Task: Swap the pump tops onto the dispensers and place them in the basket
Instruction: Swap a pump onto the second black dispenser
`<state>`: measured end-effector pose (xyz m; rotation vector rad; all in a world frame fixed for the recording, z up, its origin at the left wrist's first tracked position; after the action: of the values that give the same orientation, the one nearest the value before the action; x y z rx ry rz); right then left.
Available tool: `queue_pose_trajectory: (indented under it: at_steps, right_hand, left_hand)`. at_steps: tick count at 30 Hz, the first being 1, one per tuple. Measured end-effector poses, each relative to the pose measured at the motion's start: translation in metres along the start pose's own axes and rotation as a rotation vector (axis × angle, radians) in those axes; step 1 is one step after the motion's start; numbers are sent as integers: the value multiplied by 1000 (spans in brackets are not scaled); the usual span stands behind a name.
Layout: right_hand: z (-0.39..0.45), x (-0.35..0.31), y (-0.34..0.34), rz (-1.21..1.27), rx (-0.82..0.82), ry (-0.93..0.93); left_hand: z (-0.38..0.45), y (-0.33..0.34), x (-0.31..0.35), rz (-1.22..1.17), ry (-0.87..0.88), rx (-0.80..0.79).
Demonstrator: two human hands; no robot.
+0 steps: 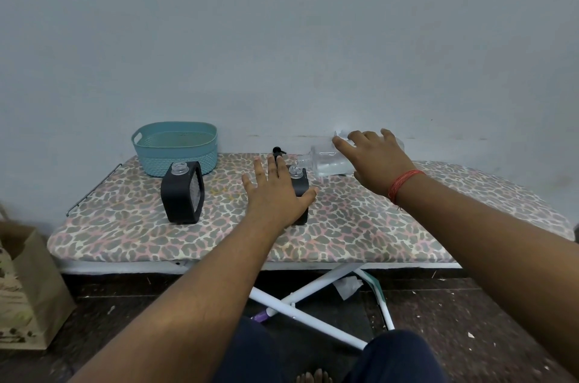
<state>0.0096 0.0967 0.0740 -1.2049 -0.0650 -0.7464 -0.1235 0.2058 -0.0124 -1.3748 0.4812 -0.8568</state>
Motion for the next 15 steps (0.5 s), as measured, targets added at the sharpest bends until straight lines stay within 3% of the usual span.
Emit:
queue_pose_trajectory:
  at_steps: [15]
  right_hand:
    - [3,-1,0,-9,28,-13]
  left_hand:
    - [1,1,0,26,5,-14]
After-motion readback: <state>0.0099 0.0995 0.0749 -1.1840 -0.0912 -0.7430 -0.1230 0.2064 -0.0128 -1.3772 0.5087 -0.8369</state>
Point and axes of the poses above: each hand's wrist, its own z-axis towards the middle knuckle, its own y-axis out of the palm, x = y × z, the point moved 10 cm from there along z, towards the middle knuckle, and after that the axes turned 8 degrees about y, right-handed, at the moved point
